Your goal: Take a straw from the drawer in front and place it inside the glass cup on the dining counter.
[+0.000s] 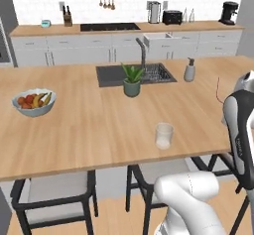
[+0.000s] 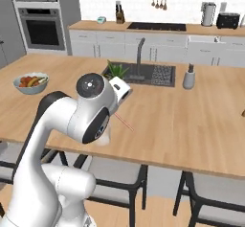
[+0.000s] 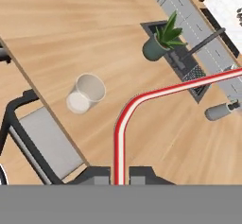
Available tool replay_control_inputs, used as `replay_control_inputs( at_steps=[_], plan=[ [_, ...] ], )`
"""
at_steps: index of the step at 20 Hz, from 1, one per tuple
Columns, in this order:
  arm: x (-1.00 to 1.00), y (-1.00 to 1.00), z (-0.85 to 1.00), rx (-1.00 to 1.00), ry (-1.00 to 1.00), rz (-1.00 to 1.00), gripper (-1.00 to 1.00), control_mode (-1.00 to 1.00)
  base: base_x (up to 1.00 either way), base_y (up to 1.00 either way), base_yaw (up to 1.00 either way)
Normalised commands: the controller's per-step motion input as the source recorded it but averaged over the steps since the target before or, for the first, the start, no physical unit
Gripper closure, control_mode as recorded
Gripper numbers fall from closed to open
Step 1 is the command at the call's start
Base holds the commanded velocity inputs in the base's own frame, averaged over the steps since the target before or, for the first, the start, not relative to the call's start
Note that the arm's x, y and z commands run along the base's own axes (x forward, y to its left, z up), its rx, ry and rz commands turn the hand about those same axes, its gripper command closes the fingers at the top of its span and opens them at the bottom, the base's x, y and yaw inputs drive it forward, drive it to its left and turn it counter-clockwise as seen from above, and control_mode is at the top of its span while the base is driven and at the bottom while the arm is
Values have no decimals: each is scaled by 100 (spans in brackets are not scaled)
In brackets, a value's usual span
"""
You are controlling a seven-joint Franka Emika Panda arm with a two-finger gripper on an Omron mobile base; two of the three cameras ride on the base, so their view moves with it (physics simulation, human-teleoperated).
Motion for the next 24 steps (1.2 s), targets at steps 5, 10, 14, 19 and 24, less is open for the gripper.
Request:
replay_control_inputs(
  at_steps=[5,10,14,19,24],
  plan=[
    [0,0,0,0,0,0,100,100,68,36,-35],
    [52,21,1,5,-4,-3,100,-100,14,6,-4],
    [55,43,2,13,-5,0,100,-100,0,0,0],
    [49,43,0,17,0,2,100,-100,0,0,0],
    [36,36,-1,18,0,7,100,-100,0,0,0]
  ],
)
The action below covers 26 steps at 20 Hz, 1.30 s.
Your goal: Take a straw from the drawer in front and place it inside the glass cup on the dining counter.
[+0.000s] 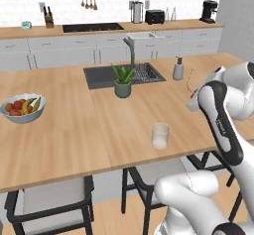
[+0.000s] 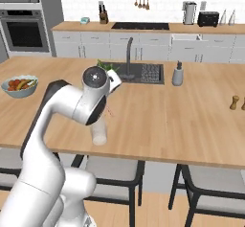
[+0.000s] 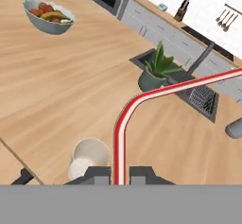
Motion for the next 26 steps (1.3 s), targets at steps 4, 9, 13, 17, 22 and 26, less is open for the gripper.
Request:
replay_control_inputs(
  at_steps=[4,9,13,17,22,26],
  plan=[
    [26,25,0,17,0,10,100,-100,0,0,0],
    [16,8,-2,19,-1,16,100,-100,0,0,0],
    [0,0,-7,17,-2,27,100,-100,0,0,0],
    [0,0,-11,14,0,31,100,-100,0,0,0],
    [0,7,-16,13,0,33,100,-100,0,0,0],
    [0,13,-23,14,0,30,100,-100,0,0,0]
  ],
)
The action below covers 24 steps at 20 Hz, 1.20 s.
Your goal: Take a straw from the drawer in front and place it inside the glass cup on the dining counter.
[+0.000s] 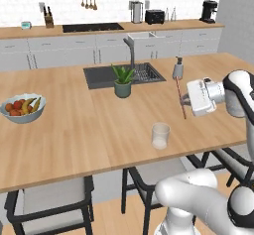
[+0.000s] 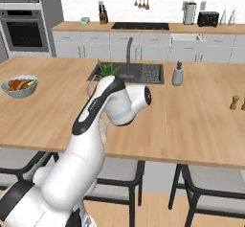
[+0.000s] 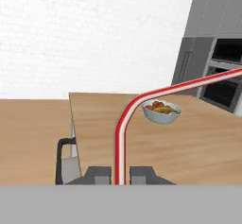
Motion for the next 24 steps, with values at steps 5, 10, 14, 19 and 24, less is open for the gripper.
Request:
replay_control_inputs(
  at_steps=[5,10,14,19,24],
  plan=[
    [0,20,-16,11,0,21,100,-100,0,0,0],
    [0,15,-7,6,0,9,100,-100,0,0,0],
    [0,9,0,3,0,0,100,-100,0,0,0],
    [0,18,-3,1,1,0,100,-100,0,0,0],
    [-4,12,-10,0,1,0,100,-100,0,0,0]
  ],
)
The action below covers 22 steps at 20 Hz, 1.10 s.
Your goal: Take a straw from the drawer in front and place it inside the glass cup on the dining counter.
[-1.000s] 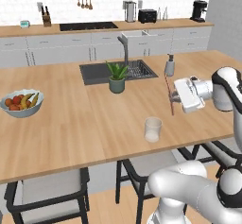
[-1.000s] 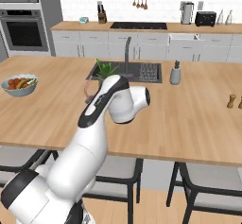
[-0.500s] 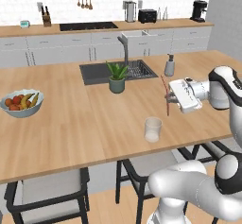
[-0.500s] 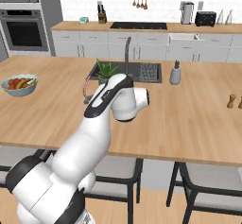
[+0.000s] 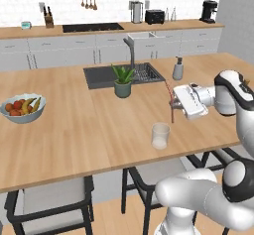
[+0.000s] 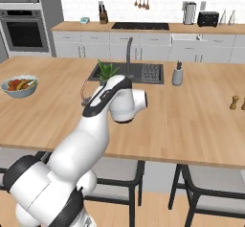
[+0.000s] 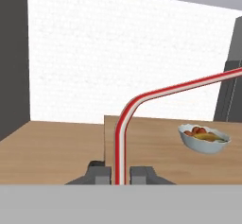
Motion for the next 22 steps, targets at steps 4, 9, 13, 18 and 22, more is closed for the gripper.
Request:
replay_control_inputs(
  at_steps=[4,9,13,18,22],
  plan=[
    [-13,2,-14,1,0,0,100,-100,0,0,0],
    [-16,0,-10,1,0,0,100,-100,0,0,0],
    [-1,0,-16,0,0,0,100,-100,0,0,0],
    [24,-7,-22,3,0,0,100,-100,0,0,0],
    [25,-11,-18,4,1,0,100,-100,0,0,0]
  ],
)
